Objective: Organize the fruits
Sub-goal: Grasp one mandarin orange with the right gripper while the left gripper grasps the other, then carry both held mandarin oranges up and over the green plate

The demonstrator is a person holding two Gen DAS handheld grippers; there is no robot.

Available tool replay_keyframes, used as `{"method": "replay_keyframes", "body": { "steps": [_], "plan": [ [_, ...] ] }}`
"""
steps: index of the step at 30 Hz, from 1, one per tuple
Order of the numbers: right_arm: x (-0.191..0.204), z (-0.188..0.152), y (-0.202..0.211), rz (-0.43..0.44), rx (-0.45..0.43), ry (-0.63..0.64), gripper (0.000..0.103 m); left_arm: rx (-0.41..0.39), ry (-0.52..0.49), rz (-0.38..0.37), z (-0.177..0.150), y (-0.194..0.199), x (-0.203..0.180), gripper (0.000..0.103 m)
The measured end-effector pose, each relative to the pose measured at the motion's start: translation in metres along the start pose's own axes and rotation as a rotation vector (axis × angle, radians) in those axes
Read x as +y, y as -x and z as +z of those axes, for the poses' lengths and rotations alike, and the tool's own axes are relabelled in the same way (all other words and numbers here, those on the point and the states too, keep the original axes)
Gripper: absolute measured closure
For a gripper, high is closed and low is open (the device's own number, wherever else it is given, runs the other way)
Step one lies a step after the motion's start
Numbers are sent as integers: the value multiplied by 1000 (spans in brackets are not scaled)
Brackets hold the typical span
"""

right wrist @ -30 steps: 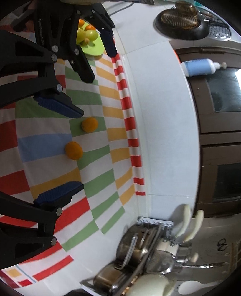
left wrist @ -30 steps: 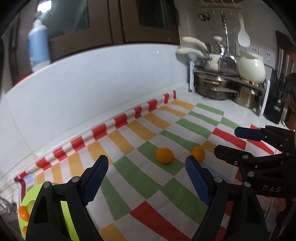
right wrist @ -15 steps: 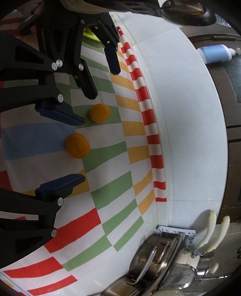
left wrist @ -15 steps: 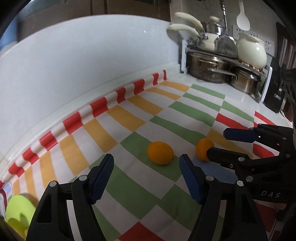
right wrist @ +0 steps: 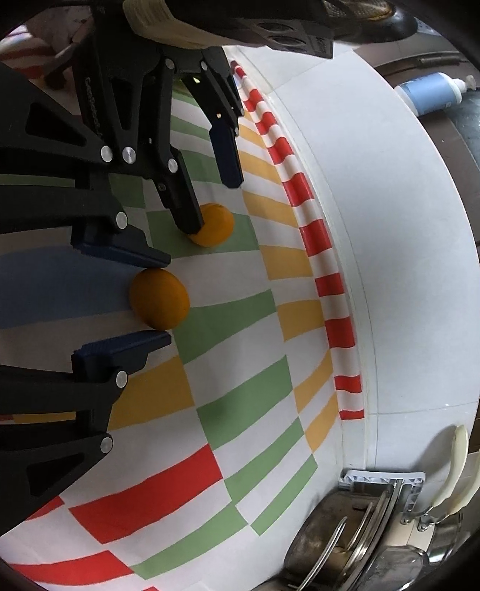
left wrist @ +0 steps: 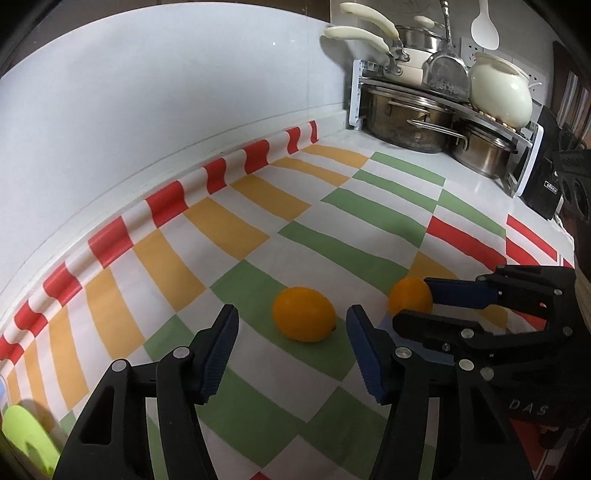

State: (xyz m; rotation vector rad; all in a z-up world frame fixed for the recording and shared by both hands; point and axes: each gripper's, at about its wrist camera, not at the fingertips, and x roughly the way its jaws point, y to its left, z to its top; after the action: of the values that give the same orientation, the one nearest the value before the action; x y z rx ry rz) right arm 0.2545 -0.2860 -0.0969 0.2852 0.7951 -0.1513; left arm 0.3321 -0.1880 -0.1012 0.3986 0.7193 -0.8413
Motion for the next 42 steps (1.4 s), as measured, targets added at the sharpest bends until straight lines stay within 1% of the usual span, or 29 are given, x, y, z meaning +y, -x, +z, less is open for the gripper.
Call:
{"method": "replay_keyframes", "body": {
  "steps": [2,4,7,9,15,21,31,42],
  "plan": [
    [-1,0,1,-4,-4,-2,67,4,-2,-1,2,-3,-2,44],
    [-3,-1,3,-13,-12,-9,67,12,-7,-9,4,-6,-4,48],
    [-9,-2,6,-33,-17,-29,67,28,-7,-5,5,-10,-7,58],
    [-12,-1,6,-40,-14,-39,67,34,-5,-6,5,-12,-8,66],
    [-14,2,10,-50,-23,-44,67,48,2,-9,5,-9,-9,66],
    [-13,3,17,-45,-38,-41,67,36,28,20,1,10,-11,66],
    [3,4,43,-17,-79,-6,67,-31,87,61,-5,59,-12,66],
    [34,-3,84,26,-133,64,67,-94,176,119,-29,120,-15,66]
  ]
}}
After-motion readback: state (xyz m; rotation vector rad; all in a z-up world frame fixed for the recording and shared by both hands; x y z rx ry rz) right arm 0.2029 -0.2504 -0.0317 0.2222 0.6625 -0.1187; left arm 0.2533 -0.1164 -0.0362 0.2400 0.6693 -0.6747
